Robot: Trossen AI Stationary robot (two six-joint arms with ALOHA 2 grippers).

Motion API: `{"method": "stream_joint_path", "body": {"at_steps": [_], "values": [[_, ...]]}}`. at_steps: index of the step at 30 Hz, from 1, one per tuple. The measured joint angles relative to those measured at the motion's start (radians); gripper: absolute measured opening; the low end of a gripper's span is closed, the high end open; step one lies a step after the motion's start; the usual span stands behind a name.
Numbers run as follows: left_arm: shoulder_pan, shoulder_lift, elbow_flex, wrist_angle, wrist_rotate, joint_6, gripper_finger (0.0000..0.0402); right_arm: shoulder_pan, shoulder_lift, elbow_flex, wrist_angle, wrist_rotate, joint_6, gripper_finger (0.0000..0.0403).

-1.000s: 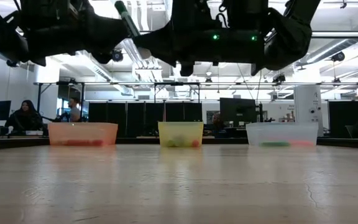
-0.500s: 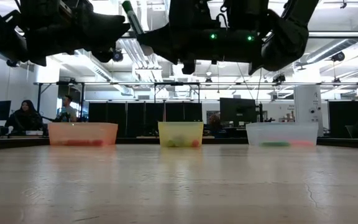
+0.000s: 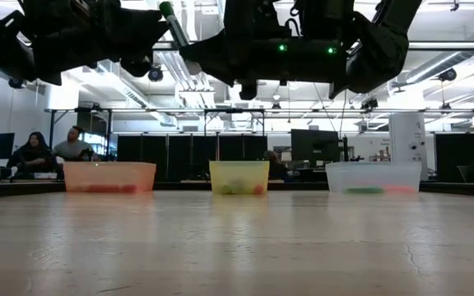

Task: Pick & Place Markers
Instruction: Put the green marker pen into the orange bin

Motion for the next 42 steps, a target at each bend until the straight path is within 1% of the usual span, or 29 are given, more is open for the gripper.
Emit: {"method": "stream_joint_path", "body": {"at_steps": [7,16,19,21,25,32,34,36,39,42], "values": [[-0.002,0.004,0.013,0.027,-0.051,-0.007,0.0116,-0.002,0.000,0.003,-0.022,0.005,0.004,0.0068],[-0.017,0.047,0.044,0.022,-0.041,0.012,0.0116,-0.001,0.000,0.017,-0.029,-0.001,0.001,0.0068],[-0.017,0.047,0.044,0.027,-0.041,0.017,0.0107,-0.002,0.000,0.017,-0.028,-0.004,0.000,0.0068],[-0.018,0.047,0.044,0.031,-0.042,0.017,0.0093,-0.001,0.000,0.017,-0.028,-0.006,0.000,0.0070],[-0.018,0.047,0.043,0.031,-0.042,0.017,0.0056,-0.003,0.000,0.017,-0.027,-0.005,0.002,0.0086],[-0.018,0.042,0.063,0.016,-0.059,0.021,0.0053,-0.004,0.000,0.017,-0.027,0.005,0.001,0.0128],[-0.015,0.029,0.080,-0.032,-0.077,0.039,0.0053,-0.003,0.000,0.017,-0.036,0.008,0.001,0.0137],[-0.016,0.007,0.104,-0.119,-0.113,0.066,0.0053,-0.004,0.000,0.017,-0.061,0.012,0.000,0.0143],[-0.017,-0.031,0.160,-0.316,-0.199,0.126,0.0053,-0.007,0.000,0.017,-0.100,0.021,0.000,0.0149],[-0.019,-0.061,0.235,-0.546,-0.327,0.176,0.0053,-0.013,0.000,0.016,-0.139,0.047,0.000,0.0148]]}}
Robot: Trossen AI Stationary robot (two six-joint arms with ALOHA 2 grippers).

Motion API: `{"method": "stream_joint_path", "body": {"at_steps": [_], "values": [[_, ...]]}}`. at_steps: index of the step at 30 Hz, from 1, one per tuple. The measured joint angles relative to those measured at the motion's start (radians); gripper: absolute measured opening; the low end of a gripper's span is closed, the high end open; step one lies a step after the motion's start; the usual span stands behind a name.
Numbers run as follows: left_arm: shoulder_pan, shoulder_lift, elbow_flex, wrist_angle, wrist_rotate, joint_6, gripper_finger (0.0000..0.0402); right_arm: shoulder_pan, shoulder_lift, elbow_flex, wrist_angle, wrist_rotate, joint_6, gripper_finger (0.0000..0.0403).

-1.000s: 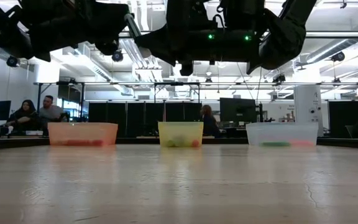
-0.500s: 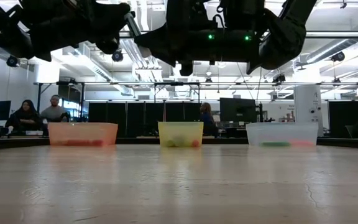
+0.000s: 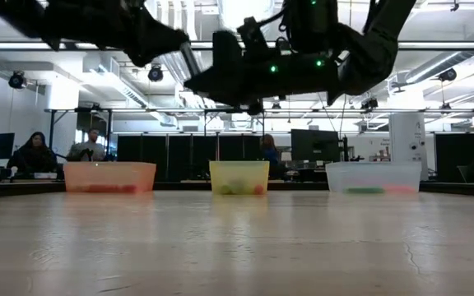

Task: Pick & Place Markers
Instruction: Put the green marker pen into the orange bin

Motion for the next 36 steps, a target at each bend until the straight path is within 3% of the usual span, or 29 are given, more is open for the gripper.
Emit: {"method": "stream_joint_path", "body": {"at_steps": [4,6,8,12,15,18,23,29,36], "values": [[0.004,-0.007,0.114,-0.317,-0.198,0.040,0.0053,-0.003,0.000,-0.001,-0.055,0.114,0.000,0.0138],[0.022,0.002,0.156,-0.451,-0.363,0.085,0.0052,0.001,0.000,-0.002,-0.075,0.121,0.005,0.0130],[0.034,0.012,0.180,-0.514,-0.424,0.093,0.0052,0.013,0.000,-0.002,-0.088,0.112,0.002,0.0122],[0.031,0.017,0.189,-0.516,-0.345,0.094,0.0052,0.004,0.000,-0.003,-0.095,0.131,-0.004,0.0105],[0.035,0.011,0.188,-0.516,-0.357,0.096,0.0052,-0.001,-0.001,-0.003,-0.099,0.144,-0.005,0.0095],[0.035,0.000,0.193,-0.538,-0.457,0.127,0.0052,0.008,-0.002,-0.003,-0.124,0.128,-0.004,0.0085],[0.064,0.018,0.270,-0.793,-0.649,0.110,0.0052,0.004,-0.002,-0.003,-0.130,0.145,-0.007,0.0066],[0.147,0.099,0.353,-1.021,-0.740,0.047,0.0052,0.009,-0.002,-0.003,-0.131,0.138,-0.009,0.0049],[0.285,0.252,0.360,-1.053,-0.808,0.059,0.0052,0.010,-0.002,-0.003,-0.131,0.140,-0.009,0.0048]]}}
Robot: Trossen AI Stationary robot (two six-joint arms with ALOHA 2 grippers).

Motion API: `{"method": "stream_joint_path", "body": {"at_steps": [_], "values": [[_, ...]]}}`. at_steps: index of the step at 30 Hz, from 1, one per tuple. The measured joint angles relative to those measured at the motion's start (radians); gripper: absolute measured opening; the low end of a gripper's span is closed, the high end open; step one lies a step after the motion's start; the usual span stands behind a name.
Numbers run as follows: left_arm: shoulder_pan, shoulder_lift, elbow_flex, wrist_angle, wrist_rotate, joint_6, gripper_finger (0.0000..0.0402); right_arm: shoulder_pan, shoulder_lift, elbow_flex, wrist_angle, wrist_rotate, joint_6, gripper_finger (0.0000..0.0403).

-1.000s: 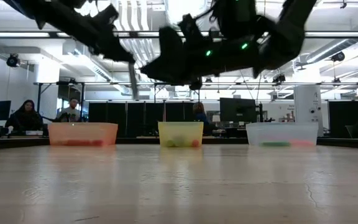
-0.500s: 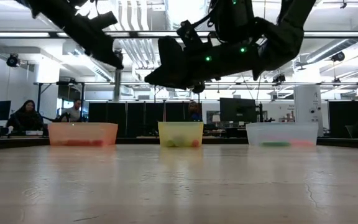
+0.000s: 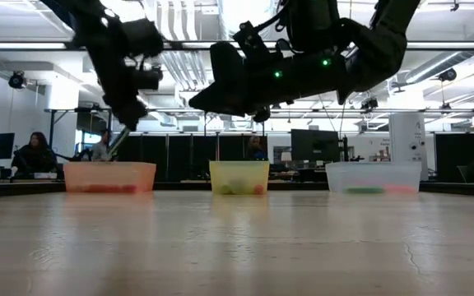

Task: Pick & Place Markers
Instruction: Put the green marker pen into the orange bin, then return to Home Position

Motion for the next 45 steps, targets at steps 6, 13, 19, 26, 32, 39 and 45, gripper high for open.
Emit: {"method": "stream_joint_path", "body": {"at_steps": [6,13,19,26,32,39,45], "values": [[0.095,0.109,0.007,0.002,-0.010,0.018,0.0052,-0.004,0.000,0.000,-0.018,0.002,0.001,0.0047],[0.106,0.185,0.007,0.006,-0.127,0.019,0.0116,-0.002,0.000,0.000,-0.019,0.001,0.001,0.0047],[0.105,0.208,0.007,-0.002,-0.122,0.022,0.0143,-0.002,0.000,0.000,-0.019,0.001,0.001,0.0043],[0.057,0.136,0.007,-0.001,-0.038,-0.033,0.0117,-0.002,-0.003,-0.001,-0.025,0.001,-0.030,0.0043],[-0.054,0.005,-0.092,0.238,0.187,-0.056,0.0077,-0.004,-0.038,-0.017,-0.060,-0.052,-0.075,0.0043],[-0.137,-0.125,-0.344,0.748,0.637,-0.035,0.0029,-0.005,-0.189,-0.080,-0.161,-0.207,-0.134,0.0043],[-0.142,-0.174,-0.518,1.079,0.802,-0.055,0.0009,-0.011,-0.341,-0.202,-0.161,-0.271,-0.153,0.0043]]}}
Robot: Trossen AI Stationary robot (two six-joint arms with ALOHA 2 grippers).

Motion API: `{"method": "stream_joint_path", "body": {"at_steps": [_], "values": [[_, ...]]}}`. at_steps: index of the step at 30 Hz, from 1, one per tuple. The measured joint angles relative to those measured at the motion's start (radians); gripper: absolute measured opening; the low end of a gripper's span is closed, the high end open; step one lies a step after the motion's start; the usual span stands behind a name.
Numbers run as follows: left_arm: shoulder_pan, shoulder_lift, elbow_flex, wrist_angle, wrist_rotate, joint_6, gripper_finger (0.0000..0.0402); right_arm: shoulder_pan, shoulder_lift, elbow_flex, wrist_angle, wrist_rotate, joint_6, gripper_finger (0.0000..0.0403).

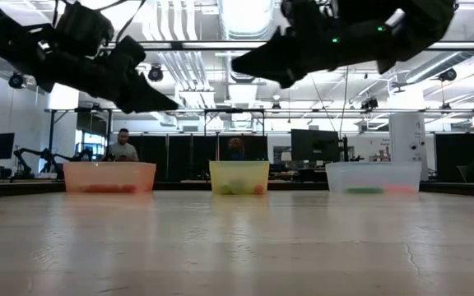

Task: Pick & Place Markers
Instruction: Return to Home Position

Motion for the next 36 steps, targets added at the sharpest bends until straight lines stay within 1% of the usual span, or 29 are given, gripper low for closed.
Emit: {"method": "stream_joint_path", "body": {"at_steps": [5,7,11,14,17,27,32,36], "values": [[0.000,-0.024,-0.041,0.010,0.003,-0.001,0.0001,-0.002,-0.091,-0.092,0.040,0.000,-0.004,0.0043],[0.000,-0.029,-0.052,0.010,0.029,0.001,0.0000,-0.003,-0.114,-0.123,0.050,0.000,-0.008,0.0043],[0.000,-0.047,-0.074,0.010,0.092,0.002,0.0000,-0.005,-0.132,-0.166,0.067,0.000,-0.018,0.0043],[0.000,-0.069,-0.077,0.002,0.102,0.000,0.0000,-0.006,-0.131,-0.187,0.097,-0.016,-0.025,0.0043],[0.000,-0.099,-0.077,-0.012,0.110,-0.003,0.0000,-0.009,-0.131,-0.192,0.104,-0.051,-0.025,0.0043],[0.000,-0.162,-0.077,-0.075,0.126,0.005,0.0000,-0.009,-0.131,-0.191,0.105,-0.050,-0.031,0.0043],[0.000,-0.181,-0.078,-0.077,0.132,0.016,0.0000,-0.009,-0.131,-0.191,0.105,-0.050,-0.037,0.0043],[0.000,-0.221,-0.099,-0.077,0.134,0.018,0.0000,-0.009,-0.130,-0.191,0.105,-0.050,-0.037,0.0043]]}}
